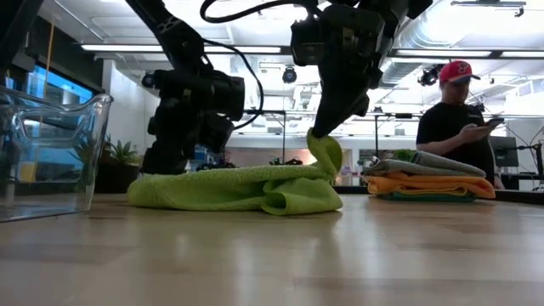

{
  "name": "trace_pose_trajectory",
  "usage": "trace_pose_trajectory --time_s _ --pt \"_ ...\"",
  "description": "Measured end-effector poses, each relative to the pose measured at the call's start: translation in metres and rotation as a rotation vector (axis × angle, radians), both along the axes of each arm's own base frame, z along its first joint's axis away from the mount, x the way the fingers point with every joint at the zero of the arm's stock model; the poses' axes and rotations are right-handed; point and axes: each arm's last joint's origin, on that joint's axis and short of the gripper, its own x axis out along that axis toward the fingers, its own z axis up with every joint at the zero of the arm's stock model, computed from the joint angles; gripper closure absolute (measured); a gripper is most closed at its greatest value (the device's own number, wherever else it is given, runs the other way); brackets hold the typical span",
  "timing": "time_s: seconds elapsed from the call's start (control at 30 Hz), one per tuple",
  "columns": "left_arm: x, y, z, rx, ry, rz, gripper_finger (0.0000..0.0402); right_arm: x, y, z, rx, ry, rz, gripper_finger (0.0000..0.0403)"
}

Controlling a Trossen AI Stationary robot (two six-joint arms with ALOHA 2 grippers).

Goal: Fold microfiber towels
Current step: Fold the green towel

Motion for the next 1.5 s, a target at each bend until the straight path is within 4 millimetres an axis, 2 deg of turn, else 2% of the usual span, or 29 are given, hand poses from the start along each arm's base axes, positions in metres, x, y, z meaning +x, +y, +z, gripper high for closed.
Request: trace_pose_trajectory --time_s 0.27,0.43,0.57,0.67,0.8,0.93,1.13,1.5 --pt "0.007 -0.018 0.000 -0.008 -0.021 -0.064 0.0222 0.000 0.000 0.000 -0.009 -0.006 -0.006 0.0403" --pt "0.009 -0.026 0.011 0.015 -0.066 -0.092 0.0222 0.000 0.000 0.000 -0.013 -0.007 -0.008 0.0403" --pt "0.012 -0.036 0.025 0.056 -0.178 -0.173 0.0222 0.001 0.000 0.000 -0.013 -0.008 -0.008 0.0403" --pt "0.019 -0.044 0.032 0.112 -0.324 -0.288 0.0222 0.001 0.000 0.000 -0.012 -0.008 -0.008 0.0403" --pt "0.026 -0.051 0.031 0.169 -0.390 -0.355 0.0222 0.001 0.000 0.000 -0.013 -0.008 -0.008 0.0403" --pt "0.027 -0.056 0.021 0.275 -0.330 -0.417 0.0222 0.001 0.000 0.000 -0.008 -0.007 -0.015 0.0403" --pt "0.028 -0.056 0.020 0.362 -0.316 -0.441 0.0222 0.001 0.000 0.000 -0.011 -0.011 -0.010 0.0403" --pt "0.021 -0.044 0.031 0.271 -0.414 -0.463 0.0239 0.001 0.000 0.000 -0.012 -0.012 -0.008 0.0403"
